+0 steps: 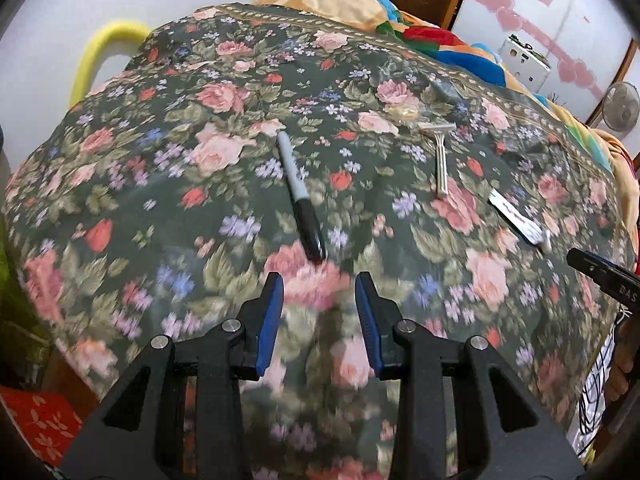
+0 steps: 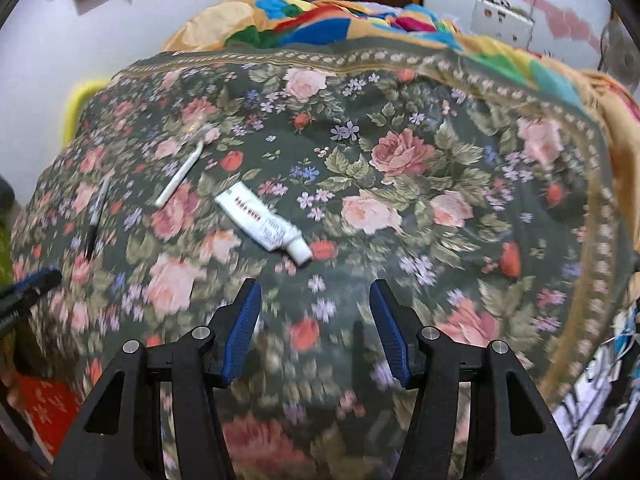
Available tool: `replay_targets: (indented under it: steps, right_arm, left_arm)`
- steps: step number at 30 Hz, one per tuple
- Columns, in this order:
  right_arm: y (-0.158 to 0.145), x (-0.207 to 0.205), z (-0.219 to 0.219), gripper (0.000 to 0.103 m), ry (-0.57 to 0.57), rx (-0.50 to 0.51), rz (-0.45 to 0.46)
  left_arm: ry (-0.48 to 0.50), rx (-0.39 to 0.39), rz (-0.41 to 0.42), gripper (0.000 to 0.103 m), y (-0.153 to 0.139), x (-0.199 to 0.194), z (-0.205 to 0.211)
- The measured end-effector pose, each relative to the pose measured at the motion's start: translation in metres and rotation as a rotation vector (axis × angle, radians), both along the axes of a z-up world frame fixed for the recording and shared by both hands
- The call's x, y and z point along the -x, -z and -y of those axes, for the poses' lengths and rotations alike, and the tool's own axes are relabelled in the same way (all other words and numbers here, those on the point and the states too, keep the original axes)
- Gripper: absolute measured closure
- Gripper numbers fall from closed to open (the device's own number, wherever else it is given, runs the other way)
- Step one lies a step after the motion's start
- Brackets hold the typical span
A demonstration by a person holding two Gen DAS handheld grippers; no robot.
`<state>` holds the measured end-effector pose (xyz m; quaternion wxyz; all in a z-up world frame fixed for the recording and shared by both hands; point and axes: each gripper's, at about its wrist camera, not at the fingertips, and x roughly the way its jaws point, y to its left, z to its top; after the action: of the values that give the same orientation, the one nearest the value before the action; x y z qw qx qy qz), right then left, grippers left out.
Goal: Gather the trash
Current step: 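Grasp the black marker with the left gripper while the right grasps the white tube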
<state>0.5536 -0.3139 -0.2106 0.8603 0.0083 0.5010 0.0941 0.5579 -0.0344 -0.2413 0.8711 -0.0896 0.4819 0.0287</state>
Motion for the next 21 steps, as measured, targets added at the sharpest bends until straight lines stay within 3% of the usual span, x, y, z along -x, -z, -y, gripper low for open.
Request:
replay_targets:
  steps: [9, 11, 14, 15, 21]
  right_arm:
    - [0.026, -0.033, 0.004, 0.051, 0.17, -0.179, -0.064]
    - [0.03, -0.032, 0.003, 0.057, 0.199, -0.17, -0.055]
    - [0.031, -0.033, -0.003, 0.073, 0.206, -0.14, -0.04]
    - [0.031, -0.031, -0.004, 0.079, 0.2, -0.141, -0.03]
    - [0.028, -0.028, -0.006, 0.082, 0.151, -0.1, -0.012]
  left_arm:
    - [-0.02, -0.089, 0.045, 0.067, 0.021, -0.039, -0.001]
    - [-0.022, -0.098, 0.046, 0.069, 0.025, -0.044, -0.002]
    - [-0.034, -0.147, 0.06, 0.087, 0.031, -0.05, 0.0]
    - [-0.037, -0.157, 0.057, 0.089, 0.033, -0.052, 0.0]
    - [-0.04, -0.131, 0.051, 0.092, 0.033, -0.048, 0.0]
